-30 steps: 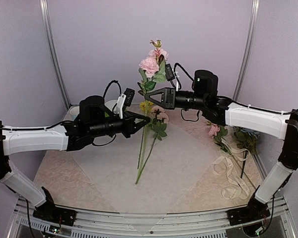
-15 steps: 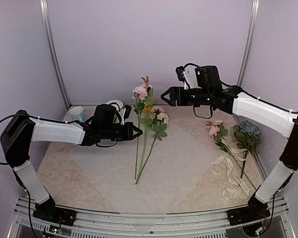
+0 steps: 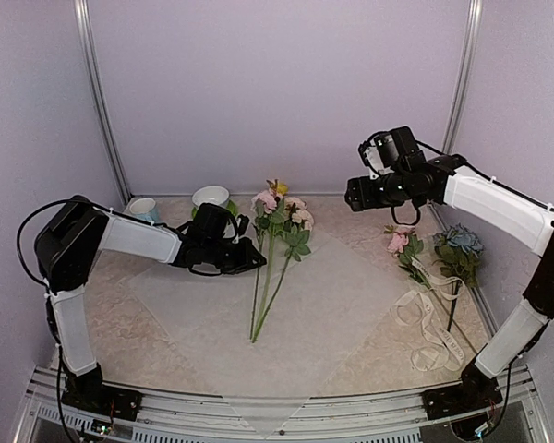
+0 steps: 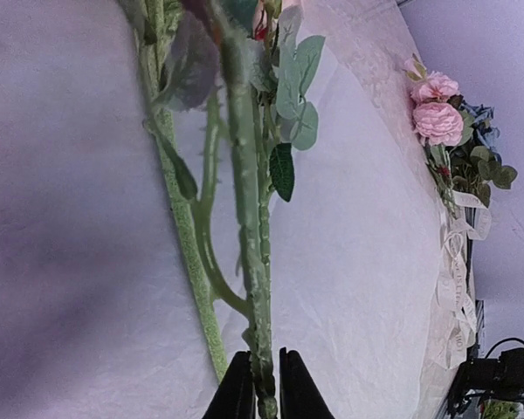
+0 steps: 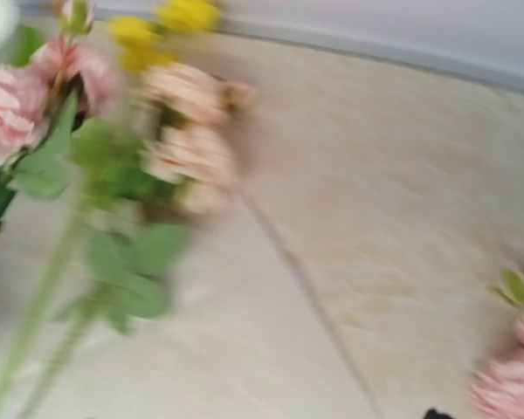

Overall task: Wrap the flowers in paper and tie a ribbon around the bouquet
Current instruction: Place the fake flower on the flattened wrapping paper, then pick up the fake flower from the corner of the board.

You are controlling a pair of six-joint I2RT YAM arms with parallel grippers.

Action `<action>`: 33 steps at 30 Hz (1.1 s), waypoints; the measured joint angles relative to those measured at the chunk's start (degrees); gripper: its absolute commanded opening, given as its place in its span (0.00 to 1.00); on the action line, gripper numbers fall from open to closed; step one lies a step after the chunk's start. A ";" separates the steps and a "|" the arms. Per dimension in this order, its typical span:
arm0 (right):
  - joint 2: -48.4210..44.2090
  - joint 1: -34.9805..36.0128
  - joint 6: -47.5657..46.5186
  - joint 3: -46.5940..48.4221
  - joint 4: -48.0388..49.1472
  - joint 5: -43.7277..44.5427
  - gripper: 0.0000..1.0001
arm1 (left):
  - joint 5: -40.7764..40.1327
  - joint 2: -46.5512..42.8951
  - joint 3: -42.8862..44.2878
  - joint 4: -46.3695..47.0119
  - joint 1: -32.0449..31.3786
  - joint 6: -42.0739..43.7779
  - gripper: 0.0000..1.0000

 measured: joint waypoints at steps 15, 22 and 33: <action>-0.13 -6.40 -1.40 -4.63 -5.57 2.14 0.68 | -0.79 2.80 0.74 -0.37 0.52 -0.92 0.66; 2.43 -13.97 -0.94 -6.32 -11.21 4.61 0.46 | -9.60 -0.79 0.83 -4.55 -1.57 2.23 0.99; 12.81 -16.11 -4.96 -9.68 -12.00 4.63 0.80 | -27.93 -17.33 0.24 -4.55 -9.66 13.07 0.99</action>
